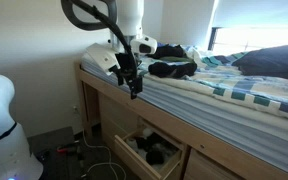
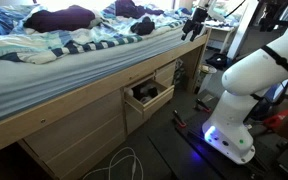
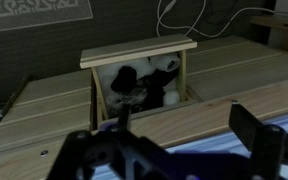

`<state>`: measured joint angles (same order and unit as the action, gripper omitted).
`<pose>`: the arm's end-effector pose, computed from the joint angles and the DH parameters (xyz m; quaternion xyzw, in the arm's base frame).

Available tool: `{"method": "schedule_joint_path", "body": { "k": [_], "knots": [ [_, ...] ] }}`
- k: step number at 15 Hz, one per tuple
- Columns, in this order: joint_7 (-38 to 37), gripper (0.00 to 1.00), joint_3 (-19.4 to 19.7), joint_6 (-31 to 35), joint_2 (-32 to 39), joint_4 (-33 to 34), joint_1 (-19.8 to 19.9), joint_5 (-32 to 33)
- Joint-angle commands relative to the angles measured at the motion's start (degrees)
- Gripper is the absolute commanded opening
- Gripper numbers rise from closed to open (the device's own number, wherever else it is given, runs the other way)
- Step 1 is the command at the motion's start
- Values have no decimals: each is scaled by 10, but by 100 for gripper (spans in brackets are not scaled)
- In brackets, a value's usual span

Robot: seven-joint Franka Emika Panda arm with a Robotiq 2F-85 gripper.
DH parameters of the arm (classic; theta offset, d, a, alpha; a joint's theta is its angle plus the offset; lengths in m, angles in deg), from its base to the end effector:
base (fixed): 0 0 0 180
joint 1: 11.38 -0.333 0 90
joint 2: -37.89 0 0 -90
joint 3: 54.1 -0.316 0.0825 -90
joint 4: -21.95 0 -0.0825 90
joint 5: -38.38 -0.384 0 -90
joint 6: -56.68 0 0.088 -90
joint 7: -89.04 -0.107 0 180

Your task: Put the socks one at a time in the open drawer

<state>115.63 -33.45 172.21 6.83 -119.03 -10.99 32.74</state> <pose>0.3724 -0.1460 0.4824 -0.9889 -0.0490 -0.0820 0.1134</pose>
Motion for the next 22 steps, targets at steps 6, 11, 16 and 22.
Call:
{"method": "schedule_joint_path", "body": {
  "k": [6,11,16,22],
  "knots": [
    [-19,100,-14,-2,17,20,-1,-74],
    [-51,100,-30,-18,34,57,-15,-204],
    [-96,100,-52,-8,64,98,-17,-287],
    [-72,100,-62,-6,62,94,-6,-284]
  ]
}}
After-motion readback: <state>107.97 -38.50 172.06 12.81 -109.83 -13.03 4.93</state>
